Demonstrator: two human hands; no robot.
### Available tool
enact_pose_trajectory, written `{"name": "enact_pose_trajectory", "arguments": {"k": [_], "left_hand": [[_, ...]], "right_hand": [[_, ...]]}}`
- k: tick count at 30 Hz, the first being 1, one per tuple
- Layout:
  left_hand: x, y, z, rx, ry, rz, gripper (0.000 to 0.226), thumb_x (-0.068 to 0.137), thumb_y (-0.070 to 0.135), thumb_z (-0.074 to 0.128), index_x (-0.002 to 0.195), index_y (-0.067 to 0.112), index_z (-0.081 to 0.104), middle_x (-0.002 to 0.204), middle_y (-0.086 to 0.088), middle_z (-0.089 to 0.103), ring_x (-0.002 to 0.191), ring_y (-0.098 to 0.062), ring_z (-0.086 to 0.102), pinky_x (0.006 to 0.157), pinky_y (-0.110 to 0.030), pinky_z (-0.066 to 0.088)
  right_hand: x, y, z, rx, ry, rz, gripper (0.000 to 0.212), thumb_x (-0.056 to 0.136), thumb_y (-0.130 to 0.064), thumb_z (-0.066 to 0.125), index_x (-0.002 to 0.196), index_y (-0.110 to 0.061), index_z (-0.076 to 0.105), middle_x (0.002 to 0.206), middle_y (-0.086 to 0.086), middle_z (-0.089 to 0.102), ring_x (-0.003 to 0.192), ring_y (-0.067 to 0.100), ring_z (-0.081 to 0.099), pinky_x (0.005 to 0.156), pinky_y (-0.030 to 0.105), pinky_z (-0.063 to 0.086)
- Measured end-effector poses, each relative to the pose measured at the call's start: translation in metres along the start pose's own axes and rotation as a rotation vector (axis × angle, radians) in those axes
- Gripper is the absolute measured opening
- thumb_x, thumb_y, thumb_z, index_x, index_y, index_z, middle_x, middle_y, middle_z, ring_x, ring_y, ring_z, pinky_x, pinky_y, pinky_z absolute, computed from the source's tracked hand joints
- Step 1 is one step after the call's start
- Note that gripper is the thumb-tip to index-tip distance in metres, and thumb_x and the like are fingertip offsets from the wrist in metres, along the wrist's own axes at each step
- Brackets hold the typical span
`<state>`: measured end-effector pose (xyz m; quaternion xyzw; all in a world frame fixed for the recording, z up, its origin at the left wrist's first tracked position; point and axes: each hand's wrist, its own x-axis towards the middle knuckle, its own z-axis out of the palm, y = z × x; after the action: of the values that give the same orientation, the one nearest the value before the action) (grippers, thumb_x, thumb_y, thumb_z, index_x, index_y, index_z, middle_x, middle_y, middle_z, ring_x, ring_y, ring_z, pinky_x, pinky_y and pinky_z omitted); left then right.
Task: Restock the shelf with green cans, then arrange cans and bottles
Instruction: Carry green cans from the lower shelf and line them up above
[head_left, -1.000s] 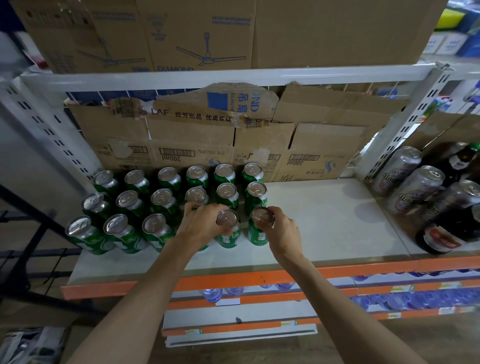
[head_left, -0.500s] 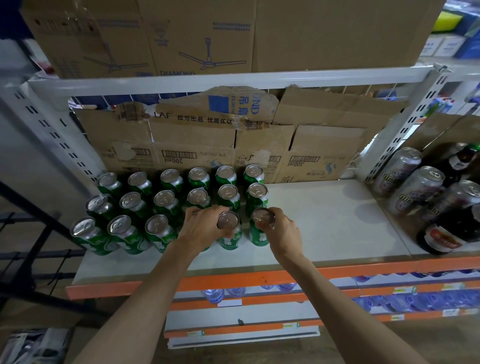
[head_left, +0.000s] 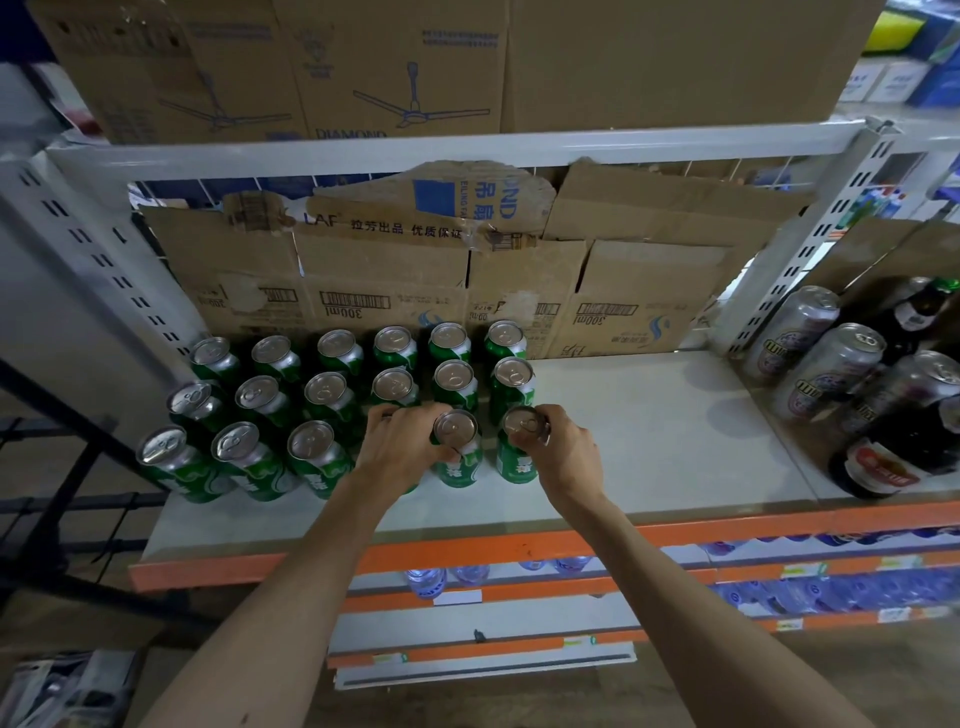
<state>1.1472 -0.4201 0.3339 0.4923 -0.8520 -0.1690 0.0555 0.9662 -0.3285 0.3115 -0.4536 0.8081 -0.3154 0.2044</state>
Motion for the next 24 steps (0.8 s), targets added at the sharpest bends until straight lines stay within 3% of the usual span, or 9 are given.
{"name": "enact_pose_trajectory", "arguments": {"k": [7,18,24], "left_hand": [[-0.003,0.002,-0.001,-0.003,-0.001,-0.014,0.056,0.077,0.046,0.075,0.128,0.035,0.056,0.119,0.006,0.066,0.119,-0.024,0.051,0.103,-0.032,0.023],[0.002,-0.006,0.010,-0.033,0.018,-0.009,0.053,0.072,0.052,0.075,0.120,0.038,0.058,0.113,0.011,0.069,0.115,-0.017,0.056,0.104,-0.035,0.021],[0.005,-0.010,0.014,-0.004,0.018,0.002,0.053,0.072,0.056,0.073,0.118,0.037,0.057,0.112,0.014,0.068,0.114,-0.015,0.057,0.105,-0.036,0.021]], "right_hand": [[0.002,0.002,0.000,-0.009,-0.018,-0.013,0.037,0.090,-0.029,0.065,0.123,-0.014,0.057,0.107,0.011,0.071,0.094,0.034,0.063,0.076,0.040,0.051],[0.001,0.003,-0.003,-0.013,-0.019,-0.025,0.038,0.091,-0.029,0.065,0.125,-0.015,0.057,0.109,0.010,0.071,0.094,0.031,0.064,0.073,0.034,0.048],[0.002,0.001,-0.005,-0.003,-0.038,-0.018,0.038,0.089,-0.031,0.068,0.122,-0.015,0.057,0.108,0.009,0.071,0.095,0.030,0.064,0.077,0.040,0.052]]}}
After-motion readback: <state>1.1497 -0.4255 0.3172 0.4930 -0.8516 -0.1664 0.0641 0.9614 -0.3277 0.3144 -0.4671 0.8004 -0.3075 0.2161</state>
